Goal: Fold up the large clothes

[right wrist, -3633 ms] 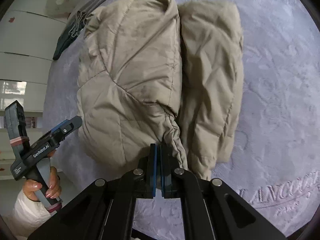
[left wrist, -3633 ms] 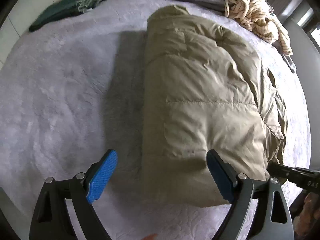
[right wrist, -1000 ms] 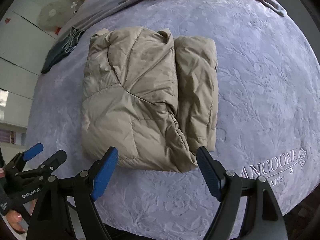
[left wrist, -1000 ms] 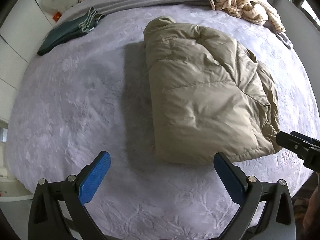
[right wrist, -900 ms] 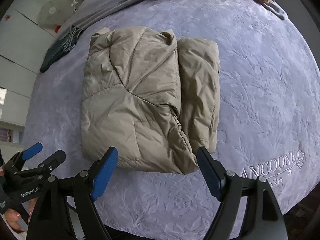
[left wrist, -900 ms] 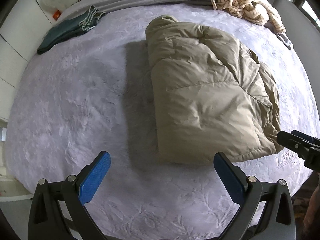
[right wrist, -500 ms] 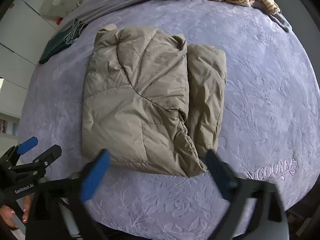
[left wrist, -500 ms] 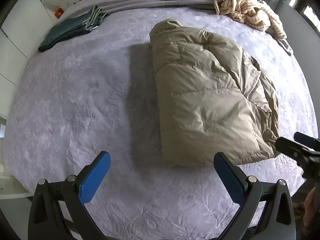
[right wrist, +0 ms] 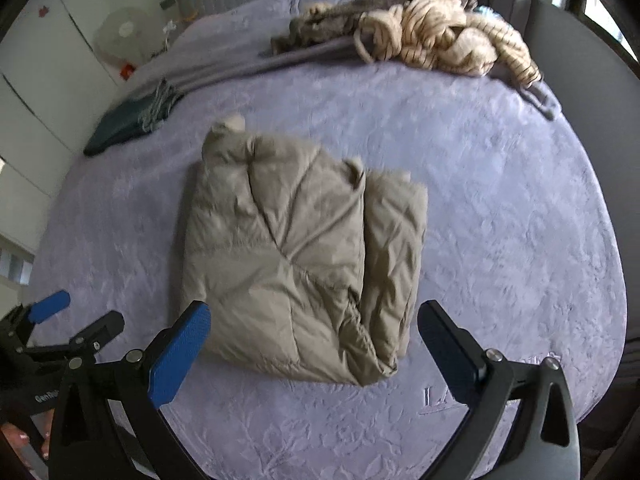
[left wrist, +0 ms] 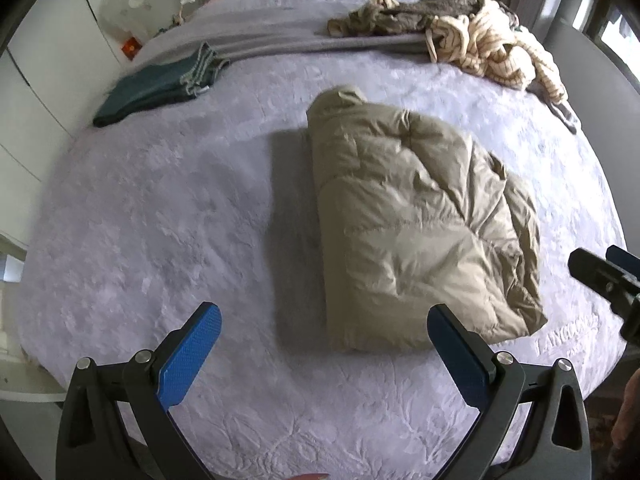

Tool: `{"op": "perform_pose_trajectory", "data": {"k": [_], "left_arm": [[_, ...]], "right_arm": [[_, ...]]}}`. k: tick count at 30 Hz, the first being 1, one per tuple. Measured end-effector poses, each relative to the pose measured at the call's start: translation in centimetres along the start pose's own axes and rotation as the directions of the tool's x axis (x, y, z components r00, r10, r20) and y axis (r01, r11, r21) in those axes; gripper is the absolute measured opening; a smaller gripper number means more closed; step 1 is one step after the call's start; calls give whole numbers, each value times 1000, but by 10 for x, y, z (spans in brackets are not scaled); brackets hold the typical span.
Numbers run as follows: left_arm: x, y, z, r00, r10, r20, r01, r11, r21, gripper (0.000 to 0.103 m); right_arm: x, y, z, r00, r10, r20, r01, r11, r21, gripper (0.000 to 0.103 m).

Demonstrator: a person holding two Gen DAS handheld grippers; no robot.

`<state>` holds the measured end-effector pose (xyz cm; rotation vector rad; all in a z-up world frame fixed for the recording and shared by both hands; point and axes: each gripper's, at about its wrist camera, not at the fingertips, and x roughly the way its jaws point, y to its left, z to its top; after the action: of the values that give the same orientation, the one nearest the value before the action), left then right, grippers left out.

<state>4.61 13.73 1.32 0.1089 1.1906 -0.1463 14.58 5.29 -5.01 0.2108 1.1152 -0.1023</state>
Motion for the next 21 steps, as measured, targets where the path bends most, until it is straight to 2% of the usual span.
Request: {"op": "perform_pose_trajectory", "data": {"k": [9,21], "left_arm": [[-31,5,3,998,25,62,-23,999,-37,103],[-55,1,-3,993,39,108,-32,998,-59,103]], "right_arm": [[-33,-3,7,997,-14,79,14,1000,-7,103],[-41,-3,2,995,-17,99,18,1000,-10,103]]}}
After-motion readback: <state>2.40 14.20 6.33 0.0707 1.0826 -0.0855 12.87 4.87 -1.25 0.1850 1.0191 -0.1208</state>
